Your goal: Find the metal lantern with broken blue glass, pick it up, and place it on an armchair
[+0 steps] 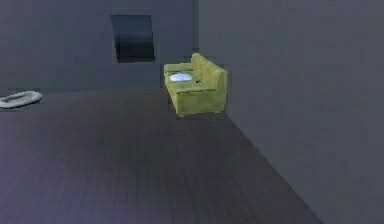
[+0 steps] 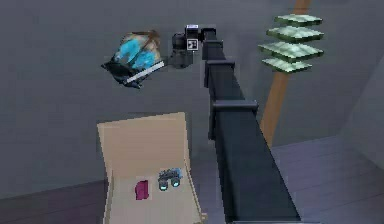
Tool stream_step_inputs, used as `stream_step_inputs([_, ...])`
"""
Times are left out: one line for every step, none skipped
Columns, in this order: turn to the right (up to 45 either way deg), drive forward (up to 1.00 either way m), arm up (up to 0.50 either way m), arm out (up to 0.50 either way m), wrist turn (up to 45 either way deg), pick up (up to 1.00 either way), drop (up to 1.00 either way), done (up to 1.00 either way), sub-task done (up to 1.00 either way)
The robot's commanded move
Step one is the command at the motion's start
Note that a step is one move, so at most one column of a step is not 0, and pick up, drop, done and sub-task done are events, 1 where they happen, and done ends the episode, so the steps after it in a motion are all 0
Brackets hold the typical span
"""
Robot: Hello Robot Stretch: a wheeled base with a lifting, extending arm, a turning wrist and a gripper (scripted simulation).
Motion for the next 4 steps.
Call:
stream_step_inputs([0.0,0.00,-0.50,0.00,0.0,0.00,0.00,0.00,0.00])
stream_step_inputs([0.0,0.00,-0.02,0.00,0.0,0.00,0.00,0.00,0.00])
stream_step_inputs([0.0,0.00,-0.32,0.00,0.0,0.00,0.00,0.00,0.00])
stream_step_inputs([0.0,0.00,0.00,0.00,0.0,0.00,1.00,0.00,0.00])
